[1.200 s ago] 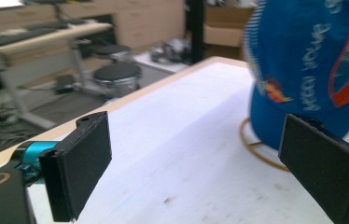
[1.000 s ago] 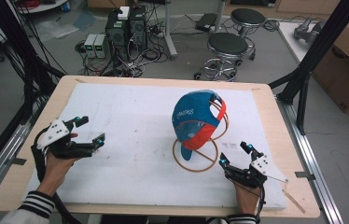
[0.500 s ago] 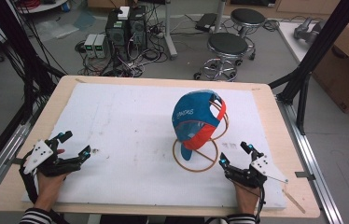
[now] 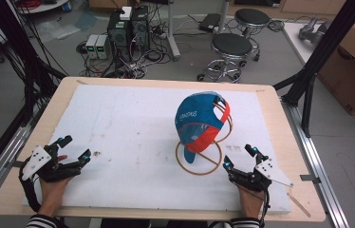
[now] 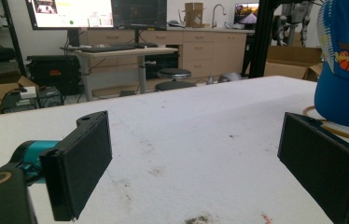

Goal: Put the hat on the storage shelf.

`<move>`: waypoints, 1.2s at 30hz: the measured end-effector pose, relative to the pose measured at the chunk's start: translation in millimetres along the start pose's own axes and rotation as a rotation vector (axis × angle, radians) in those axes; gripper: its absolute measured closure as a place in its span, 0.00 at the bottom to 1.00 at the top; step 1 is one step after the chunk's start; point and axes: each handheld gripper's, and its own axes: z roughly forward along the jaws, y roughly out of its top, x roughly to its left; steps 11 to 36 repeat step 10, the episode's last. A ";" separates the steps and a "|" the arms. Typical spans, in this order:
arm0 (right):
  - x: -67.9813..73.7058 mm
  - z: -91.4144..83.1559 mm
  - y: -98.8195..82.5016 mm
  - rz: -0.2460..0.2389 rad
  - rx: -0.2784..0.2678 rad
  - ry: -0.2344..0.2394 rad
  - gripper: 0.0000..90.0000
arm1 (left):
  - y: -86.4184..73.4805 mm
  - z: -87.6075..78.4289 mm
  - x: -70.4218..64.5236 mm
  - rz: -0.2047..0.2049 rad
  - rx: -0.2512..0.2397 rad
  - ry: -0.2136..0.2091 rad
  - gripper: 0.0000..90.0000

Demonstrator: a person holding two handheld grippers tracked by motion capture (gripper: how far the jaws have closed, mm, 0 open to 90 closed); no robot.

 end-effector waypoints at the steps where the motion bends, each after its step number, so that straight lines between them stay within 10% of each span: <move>1: 0.0 0.0 0.0 0.000 -0.001 0.000 0.12 | 0.0 0.0 -0.2 0.002 0.001 0.001 0.11; 36: -1.0 -0.2 -0.2 0.009 -0.005 0.010 0.12 | -0.2 -0.4 -0.9 0.007 -0.005 0.001 0.11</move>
